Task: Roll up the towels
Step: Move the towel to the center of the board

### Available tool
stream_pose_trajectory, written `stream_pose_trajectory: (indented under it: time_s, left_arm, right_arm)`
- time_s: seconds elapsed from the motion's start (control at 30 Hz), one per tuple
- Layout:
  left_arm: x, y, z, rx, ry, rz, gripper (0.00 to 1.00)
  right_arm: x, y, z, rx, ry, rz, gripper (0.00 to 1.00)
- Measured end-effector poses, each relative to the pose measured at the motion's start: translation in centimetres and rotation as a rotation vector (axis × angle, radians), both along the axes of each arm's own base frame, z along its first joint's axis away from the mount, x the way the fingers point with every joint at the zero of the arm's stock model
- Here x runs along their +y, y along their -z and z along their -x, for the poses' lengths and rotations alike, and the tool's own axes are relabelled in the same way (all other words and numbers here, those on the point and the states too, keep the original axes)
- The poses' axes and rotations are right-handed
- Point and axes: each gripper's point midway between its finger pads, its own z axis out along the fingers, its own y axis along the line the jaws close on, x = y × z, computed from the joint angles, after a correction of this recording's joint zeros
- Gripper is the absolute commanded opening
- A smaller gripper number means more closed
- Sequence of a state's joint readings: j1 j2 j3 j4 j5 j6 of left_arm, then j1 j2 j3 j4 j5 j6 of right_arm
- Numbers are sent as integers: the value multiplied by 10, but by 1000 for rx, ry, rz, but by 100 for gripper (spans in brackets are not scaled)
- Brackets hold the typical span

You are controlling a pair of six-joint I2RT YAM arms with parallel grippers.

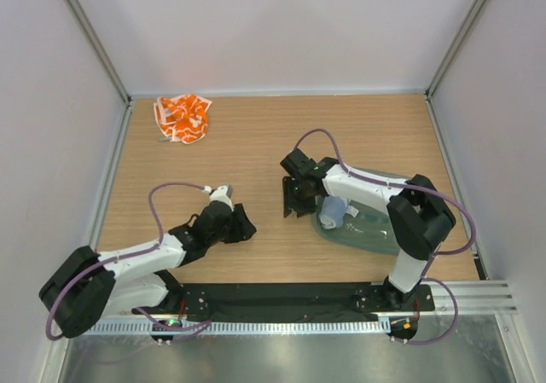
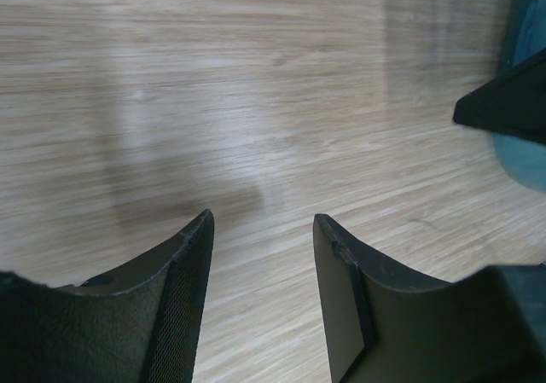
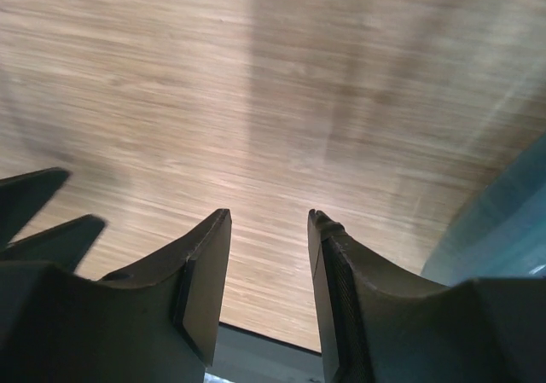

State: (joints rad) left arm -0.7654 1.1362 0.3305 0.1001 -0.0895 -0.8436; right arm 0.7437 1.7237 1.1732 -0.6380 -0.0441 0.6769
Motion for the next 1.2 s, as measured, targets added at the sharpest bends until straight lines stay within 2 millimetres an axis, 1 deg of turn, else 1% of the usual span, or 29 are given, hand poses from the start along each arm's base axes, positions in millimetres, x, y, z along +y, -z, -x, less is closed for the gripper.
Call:
stream_pose_trajectory:
  time_s: [0.07,0.17,0.3,0.37,0.5,0.57,0.67,0.77,0.83,0.9,1.03,1.1,1.2]
  left_arm:
    - [6,-6,0,-10,-23,-3,52]
    - [18,-19,1,-37,-62,-16,54]
    - [29,-45,-4,-83,-111,-20,60]
    - [33,-61,-9,-104,-136,-23,61]
    - [40,-88,-20,-134,-170,-47,61]
    - [44,-96,-25,-139,-186,-60,61]
    - [51,-100,-33,-137,-211,-91,65]
    - [63,-101,-43,-121,-251,-130,67]
    - [73,-102,-53,-107,-294,-157,67]
    - [86,-105,-67,-86,-353,-184,68]
    - [115,-115,-106,-44,-491,-213,68]
    - [130,-116,-126,-24,-551,-223,68]
    - [159,-114,-157,17,-651,-233,67]
  right_arm:
    - [-3,5,4,13,3,29,48]
    - [-12,6,4,2,16,73,48]
    - [-28,6,6,-7,36,133,48]
    - [-40,5,9,-9,50,149,48]
    - [-69,2,17,-4,90,183,49]
    - [-85,-1,18,-4,113,194,49]
    - [-110,-8,16,-9,161,202,49]
    - [-130,-12,16,-11,192,213,50]
    - [-137,-15,17,-10,193,221,50]
    - [-137,-17,18,-11,176,211,53]
    - [-123,-27,22,-15,120,138,58]
    - [-114,-38,20,-35,93,98,59]
    - [-93,-59,14,-84,37,44,59]
